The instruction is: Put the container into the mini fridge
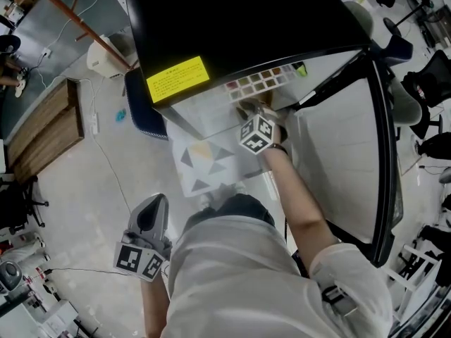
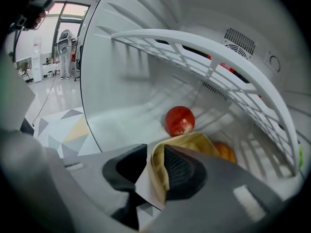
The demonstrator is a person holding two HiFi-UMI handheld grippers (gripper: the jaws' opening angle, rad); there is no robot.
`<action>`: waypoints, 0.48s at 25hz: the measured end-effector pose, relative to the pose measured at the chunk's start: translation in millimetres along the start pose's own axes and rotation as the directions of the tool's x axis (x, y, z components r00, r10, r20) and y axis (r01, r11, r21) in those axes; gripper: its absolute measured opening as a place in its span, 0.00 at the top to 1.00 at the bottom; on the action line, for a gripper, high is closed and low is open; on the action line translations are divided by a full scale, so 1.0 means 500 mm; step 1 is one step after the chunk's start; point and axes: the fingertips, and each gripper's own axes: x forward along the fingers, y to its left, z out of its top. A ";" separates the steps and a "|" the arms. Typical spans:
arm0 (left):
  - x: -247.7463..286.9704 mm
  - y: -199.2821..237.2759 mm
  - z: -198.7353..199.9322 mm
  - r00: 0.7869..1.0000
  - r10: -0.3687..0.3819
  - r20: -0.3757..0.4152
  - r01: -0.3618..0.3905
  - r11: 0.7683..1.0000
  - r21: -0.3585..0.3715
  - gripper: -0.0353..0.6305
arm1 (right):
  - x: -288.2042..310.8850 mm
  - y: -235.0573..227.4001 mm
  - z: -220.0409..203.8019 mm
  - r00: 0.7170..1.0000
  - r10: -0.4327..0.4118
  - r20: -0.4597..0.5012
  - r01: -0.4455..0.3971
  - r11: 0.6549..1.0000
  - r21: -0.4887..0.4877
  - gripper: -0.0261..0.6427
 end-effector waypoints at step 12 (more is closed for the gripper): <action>0.010 -0.008 0.005 0.998 -0.070 0.003 0.070 0.997 0.018 0.94 | -0.091 0.006 0.042 0.997 -0.029 0.071 0.022 0.994 0.105 0.76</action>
